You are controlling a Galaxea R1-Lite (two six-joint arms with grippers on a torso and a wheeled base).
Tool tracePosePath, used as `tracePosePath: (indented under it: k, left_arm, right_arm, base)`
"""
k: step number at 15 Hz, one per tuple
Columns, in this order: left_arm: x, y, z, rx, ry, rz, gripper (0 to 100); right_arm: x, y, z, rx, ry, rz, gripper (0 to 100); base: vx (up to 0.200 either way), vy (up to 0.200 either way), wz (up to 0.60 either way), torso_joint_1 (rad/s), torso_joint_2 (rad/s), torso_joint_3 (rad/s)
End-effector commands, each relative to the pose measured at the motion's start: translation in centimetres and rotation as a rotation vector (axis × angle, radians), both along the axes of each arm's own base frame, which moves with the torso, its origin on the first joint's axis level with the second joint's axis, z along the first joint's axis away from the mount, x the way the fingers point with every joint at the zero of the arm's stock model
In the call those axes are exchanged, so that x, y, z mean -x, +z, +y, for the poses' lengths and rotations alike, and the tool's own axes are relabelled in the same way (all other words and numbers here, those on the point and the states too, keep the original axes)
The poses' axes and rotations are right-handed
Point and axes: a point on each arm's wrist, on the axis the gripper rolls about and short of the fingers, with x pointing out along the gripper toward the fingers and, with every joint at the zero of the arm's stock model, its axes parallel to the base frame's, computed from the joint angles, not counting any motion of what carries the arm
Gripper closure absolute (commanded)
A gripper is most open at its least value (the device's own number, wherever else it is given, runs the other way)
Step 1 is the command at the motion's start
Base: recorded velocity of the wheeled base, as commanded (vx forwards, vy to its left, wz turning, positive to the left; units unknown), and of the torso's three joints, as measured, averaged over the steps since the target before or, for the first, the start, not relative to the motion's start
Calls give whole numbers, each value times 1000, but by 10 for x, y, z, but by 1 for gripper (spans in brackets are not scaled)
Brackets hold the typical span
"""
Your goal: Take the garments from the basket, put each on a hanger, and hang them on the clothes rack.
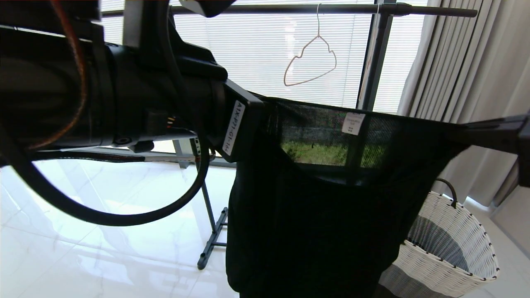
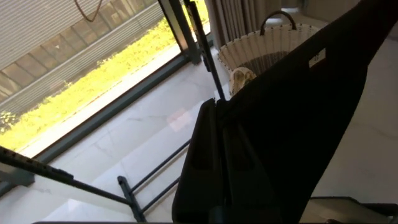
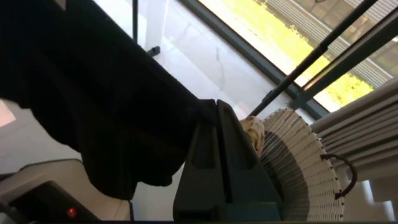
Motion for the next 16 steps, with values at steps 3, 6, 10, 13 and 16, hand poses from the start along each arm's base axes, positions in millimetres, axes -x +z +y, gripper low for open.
tracePosePath:
  k: [3, 6, 10, 13, 16]
  left_arm:
    - [-12, -13, -15, -12, -58, 32, 100]
    - [-11, -12, -13, 1, -52, 41, 100]
    - [21, -10, 3, 123, -37, 178, 100]
    - [83, -38, 15, 63, -94, 318, 100]
    - [99, -55, 9, 11, -45, 312, 100]
  right_arm:
    - [51, -16, -31, 84, 169, -55, 100]
    - [47, -19, -27, 101, 166, -47, 100]
    - [6, -13, 9, 49, 112, -95, 100]
    - [-33, 5, 51, 22, 121, -123, 100]
    - [-41, 11, 59, 10, 134, -132, 100]
  base:
    - [0, 0, 0, 0, 0, 0]
    - [0, 0, 0, 0, 0, 0]
    - [0, 0, 0, 0, 0, 0]
    - [0, 0, 0, 0, 0, 0]
    - [0, 0, 0, 0, 0, 0]
